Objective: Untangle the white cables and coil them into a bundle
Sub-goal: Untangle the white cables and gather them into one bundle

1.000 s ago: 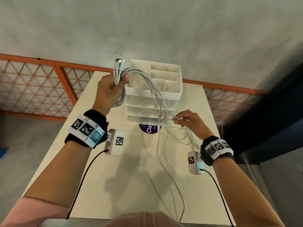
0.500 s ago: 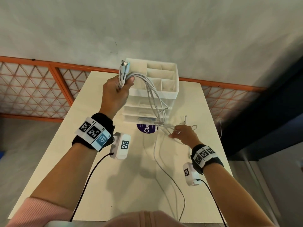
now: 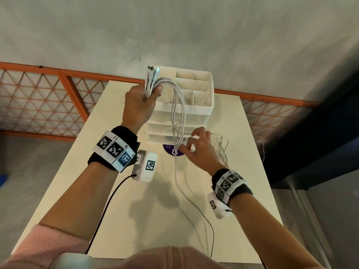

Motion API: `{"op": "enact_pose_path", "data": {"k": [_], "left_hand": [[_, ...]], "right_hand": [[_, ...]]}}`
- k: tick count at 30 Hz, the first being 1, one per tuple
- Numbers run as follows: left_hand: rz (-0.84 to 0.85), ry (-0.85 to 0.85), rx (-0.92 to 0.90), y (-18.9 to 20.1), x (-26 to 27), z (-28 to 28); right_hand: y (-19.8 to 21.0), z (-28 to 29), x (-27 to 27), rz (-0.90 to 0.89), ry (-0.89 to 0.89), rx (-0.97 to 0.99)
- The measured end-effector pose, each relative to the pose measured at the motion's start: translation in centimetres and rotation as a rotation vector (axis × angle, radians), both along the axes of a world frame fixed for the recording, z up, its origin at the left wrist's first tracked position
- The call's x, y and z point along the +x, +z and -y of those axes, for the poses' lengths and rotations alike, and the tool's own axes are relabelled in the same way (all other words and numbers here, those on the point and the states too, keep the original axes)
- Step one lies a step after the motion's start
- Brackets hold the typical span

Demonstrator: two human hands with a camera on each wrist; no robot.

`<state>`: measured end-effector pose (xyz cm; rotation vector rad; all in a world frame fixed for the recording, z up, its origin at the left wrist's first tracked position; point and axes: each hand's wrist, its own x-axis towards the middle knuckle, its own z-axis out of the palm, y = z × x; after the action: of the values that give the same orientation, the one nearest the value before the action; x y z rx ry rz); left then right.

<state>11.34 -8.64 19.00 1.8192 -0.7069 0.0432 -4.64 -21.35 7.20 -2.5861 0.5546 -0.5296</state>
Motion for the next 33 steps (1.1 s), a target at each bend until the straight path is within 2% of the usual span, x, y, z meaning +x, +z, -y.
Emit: {"op": "enact_pose_path", "data": {"k": [2,5,7,12,17,22,27,29,31,33], "left_hand": [[0.016,0.005,0.016,-0.2,-0.2,0.2],[0.0,0.024,0.015,-0.3,-0.3,0.2],[0.004,0.029,0.014,-0.3,-0.4,0.1],[0.006,0.098,-0.046,-0.1,0.5,-0.6],[0.021,0.185,-0.04,-1.0,1.7,-1.8],[0.007,0.203,-0.067,-1.0,0.5,-1.4],[0.052,0.203,-0.189,0.6,1.8,-1.8],[0.076,0.173,-0.202,1.2,1.7,-1.8],[0.075,0.14,-0.213,1.3,1.5,-1.7],[0.086,0.102,-0.192,1.0,1.3,-1.6]], "right_hand": [[-1.3,-0.8,0.4,-0.074,0.051,0.063],[-2.0,-1.8,0.9,-0.293,0.15,0.212],[-1.9,-2.2,1.2,-0.346,0.152,0.22],[-2.7,-0.5,0.5,-0.317,0.05,0.113],[-2.6,3.6,-2.1,-0.313,-0.142,0.009],[0.6,7.5,-3.1,-0.212,-0.346,-0.06],[3.7,10.3,-4.5,-0.048,-0.532,-0.081],[4.4,10.8,-4.6,0.029,-0.51,-0.069],[4.5,10.8,-4.4,0.045,-0.407,-0.048],[4.2,10.3,-4.2,-0.152,-0.291,0.077]]}}
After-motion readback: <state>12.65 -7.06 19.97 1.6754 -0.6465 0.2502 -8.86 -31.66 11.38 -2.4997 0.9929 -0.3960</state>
